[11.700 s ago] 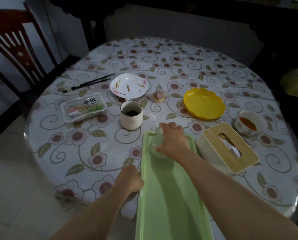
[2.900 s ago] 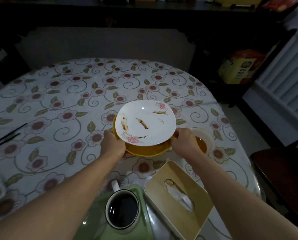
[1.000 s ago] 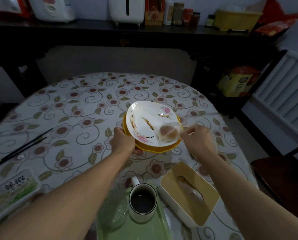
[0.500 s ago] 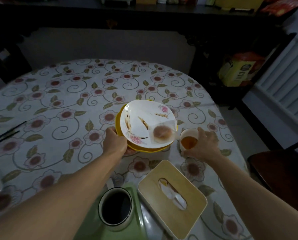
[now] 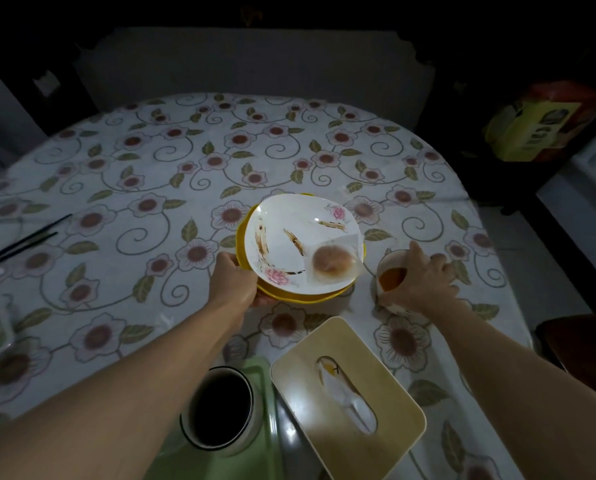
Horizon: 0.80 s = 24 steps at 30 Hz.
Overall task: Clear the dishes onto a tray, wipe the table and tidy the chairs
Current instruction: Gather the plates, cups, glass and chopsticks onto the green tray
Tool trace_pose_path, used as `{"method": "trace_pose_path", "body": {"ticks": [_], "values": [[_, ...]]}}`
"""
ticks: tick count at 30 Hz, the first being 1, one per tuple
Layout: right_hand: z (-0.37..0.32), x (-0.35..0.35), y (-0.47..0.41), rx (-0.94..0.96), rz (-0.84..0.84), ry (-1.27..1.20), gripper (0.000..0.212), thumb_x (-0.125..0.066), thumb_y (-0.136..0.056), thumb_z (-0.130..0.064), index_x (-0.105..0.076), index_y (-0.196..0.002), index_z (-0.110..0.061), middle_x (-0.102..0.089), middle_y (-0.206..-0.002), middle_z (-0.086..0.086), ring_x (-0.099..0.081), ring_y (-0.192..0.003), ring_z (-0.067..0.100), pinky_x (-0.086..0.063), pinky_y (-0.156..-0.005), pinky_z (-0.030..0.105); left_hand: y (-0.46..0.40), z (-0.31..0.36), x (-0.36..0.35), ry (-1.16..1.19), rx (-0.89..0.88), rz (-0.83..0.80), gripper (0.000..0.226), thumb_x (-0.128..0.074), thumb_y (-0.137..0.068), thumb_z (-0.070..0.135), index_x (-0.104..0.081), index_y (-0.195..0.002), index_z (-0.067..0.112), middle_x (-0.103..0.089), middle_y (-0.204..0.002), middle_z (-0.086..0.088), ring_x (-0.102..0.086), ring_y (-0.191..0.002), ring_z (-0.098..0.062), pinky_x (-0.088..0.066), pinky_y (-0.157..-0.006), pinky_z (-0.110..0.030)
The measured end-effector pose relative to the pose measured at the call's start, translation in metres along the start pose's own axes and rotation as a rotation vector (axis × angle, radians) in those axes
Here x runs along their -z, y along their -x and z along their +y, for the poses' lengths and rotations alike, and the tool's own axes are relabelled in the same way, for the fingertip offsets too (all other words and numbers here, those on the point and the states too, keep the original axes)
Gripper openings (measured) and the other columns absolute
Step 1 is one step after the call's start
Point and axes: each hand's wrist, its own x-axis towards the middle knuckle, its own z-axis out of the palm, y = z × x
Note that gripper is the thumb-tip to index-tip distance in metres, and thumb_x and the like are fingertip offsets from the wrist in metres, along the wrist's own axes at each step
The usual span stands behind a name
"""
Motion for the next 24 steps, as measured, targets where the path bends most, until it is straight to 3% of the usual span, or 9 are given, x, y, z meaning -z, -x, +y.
{"method": "trace_pose_path", "body": {"ticks": [5,9,15,20,24], "values": [[-0.001,0.008,0.009,0.026,0.063,0.005,0.104,-0.076,-0.058,-0.055,-0.019,-0.139,-0.022,-0.027,-0.131,0.019,-0.026,-0.125,0.039,-0.035,-0.097,0.053,0.005,0.0,0.005,0.01,0.001,0.023,0.019,-0.05,-0.091,0.0,-0.044,-0.104,0.013,-0.063,-0.105,-0.015,-0.069,-0.077,-0.027,-0.059,-0.054,-0.036],[-0.005,0.029,0.026,0.047,0.098,0.026,0.101,-0.076,-0.057,-0.055,-0.022,-0.137,-0.024,-0.027,-0.133,0.019,-0.025,-0.127,0.039,-0.037,-0.096,0.053,0.015,0.004,0.016,0.029,-0.018,0.017,0.02,-0.047,-0.091,-0.002,-0.041,-0.097,0.016,-0.062,-0.104,-0.015,-0.068,-0.076,-0.028,-0.06,-0.062,-0.043],[-0.019,0.061,0.071,0.063,0.136,0.011,0.096,-0.08,-0.057,-0.049,-0.028,-0.134,-0.024,-0.029,-0.132,0.018,-0.024,-0.127,0.039,-0.038,-0.096,0.054,0.042,0.014,0.047,0.064,-0.038,-0.024,0.022,-0.047,-0.093,0.002,-0.043,-0.111,0.012,-0.066,-0.097,-0.015,-0.068,-0.061,-0.024,-0.059,-0.05,-0.034],[-0.033,0.078,0.119,0.058,0.142,-0.002,0.097,-0.08,-0.059,-0.046,-0.027,-0.137,-0.025,-0.024,-0.137,0.018,-0.02,-0.129,0.039,-0.035,-0.098,0.054,0.068,0.017,0.084,0.016,-0.076,-0.012,0.017,-0.048,-0.092,0.002,-0.043,-0.094,0.018,-0.067,-0.098,-0.016,-0.069,-0.056,-0.026,-0.056,-0.045,-0.029],[-0.044,0.08,0.167,0.043,0.168,0.008,0.094,-0.079,-0.056,-0.048,-0.029,-0.134,-0.027,-0.026,-0.134,0.017,-0.023,-0.128,0.039,-0.034,-0.098,0.052,0.093,0.009,0.121,0.001,-0.105,-0.037,0.022,-0.049,-0.093,0.004,-0.042,-0.111,0.015,-0.066,-0.1,-0.015,-0.068,-0.053,-0.024,-0.055,-0.043,-0.027]]}}
